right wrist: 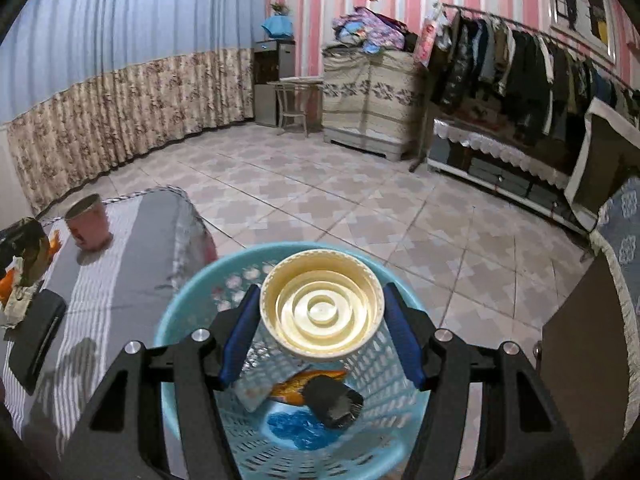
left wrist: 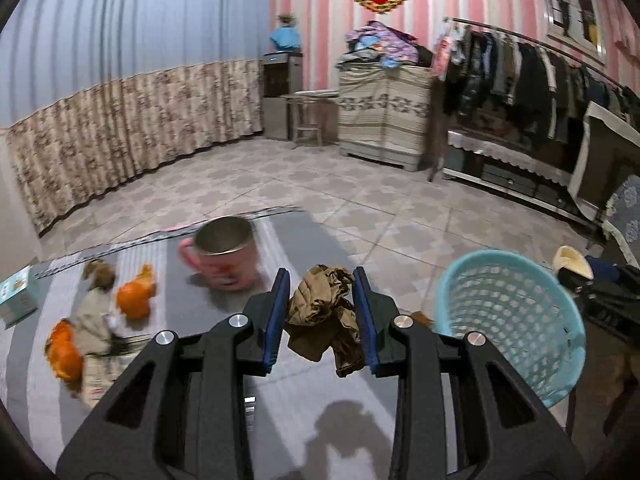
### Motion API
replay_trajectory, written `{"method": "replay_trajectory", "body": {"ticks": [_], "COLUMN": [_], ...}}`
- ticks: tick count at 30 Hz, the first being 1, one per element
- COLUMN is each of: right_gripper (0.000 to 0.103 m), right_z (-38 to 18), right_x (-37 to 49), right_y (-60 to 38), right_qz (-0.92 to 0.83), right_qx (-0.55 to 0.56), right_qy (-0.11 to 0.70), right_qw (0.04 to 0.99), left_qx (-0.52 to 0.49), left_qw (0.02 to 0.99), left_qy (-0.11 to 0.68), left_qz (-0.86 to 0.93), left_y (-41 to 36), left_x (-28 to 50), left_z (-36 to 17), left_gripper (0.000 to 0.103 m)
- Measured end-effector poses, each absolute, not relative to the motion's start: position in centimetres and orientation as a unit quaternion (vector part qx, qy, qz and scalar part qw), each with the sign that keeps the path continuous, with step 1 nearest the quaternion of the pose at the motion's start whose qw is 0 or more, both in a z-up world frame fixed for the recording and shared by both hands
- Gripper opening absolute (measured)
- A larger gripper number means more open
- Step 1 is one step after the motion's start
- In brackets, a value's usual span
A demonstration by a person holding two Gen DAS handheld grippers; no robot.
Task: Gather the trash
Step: 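Carry the cloth and lid over the basket and open both tools to drop them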
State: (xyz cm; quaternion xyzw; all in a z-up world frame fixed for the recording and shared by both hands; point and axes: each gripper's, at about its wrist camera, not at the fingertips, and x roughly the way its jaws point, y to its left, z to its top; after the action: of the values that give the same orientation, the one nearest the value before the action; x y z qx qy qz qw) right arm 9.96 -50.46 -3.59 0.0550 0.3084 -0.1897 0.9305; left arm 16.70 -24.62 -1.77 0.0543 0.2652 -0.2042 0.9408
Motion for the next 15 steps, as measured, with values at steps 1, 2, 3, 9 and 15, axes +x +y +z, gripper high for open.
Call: {"method": "replay_trajectory", "body": {"ticks": [1, 2, 3, 9, 15], "right_gripper": [0.061, 0.061, 0.061, 0.061, 0.061], "right_z": [-3.6, -3.7, -3.7, -3.8, -3.9], "right_x": [9.8, 9.7, 9.6, 9.1, 8.5], "right_y": [-51.0, -51.6, -51.9, -53.4, -55.2], "right_qz": [-0.19, -0.19, -0.192, -0.206, -0.216], "right_qx": [0.062, 0.071, 0.073, 0.081, 0.116], "right_qy": [0.309, 0.309, 0.308, 0.302, 0.296], "right_qw": [0.93, 0.929, 0.929, 0.927, 0.923], "left_qx": [0.056, 0.056, 0.056, 0.066, 0.078], "left_qw": [0.938, 0.936, 0.933, 0.918, 0.907], "left_qy": [0.266, 0.268, 0.27, 0.277, 0.282], "left_qz": [-0.214, -0.222, -0.231, -0.274, -0.302], "left_y": [-26.0, -26.9, -27.8, -33.4, -37.5], "left_x": [16.4, 16.3, 16.1, 15.1, 14.9], "left_z": [-1.9, -2.0, -2.1, -2.9, -3.3], "left_gripper": [0.031, 0.031, 0.031, 0.031, 0.035]}}
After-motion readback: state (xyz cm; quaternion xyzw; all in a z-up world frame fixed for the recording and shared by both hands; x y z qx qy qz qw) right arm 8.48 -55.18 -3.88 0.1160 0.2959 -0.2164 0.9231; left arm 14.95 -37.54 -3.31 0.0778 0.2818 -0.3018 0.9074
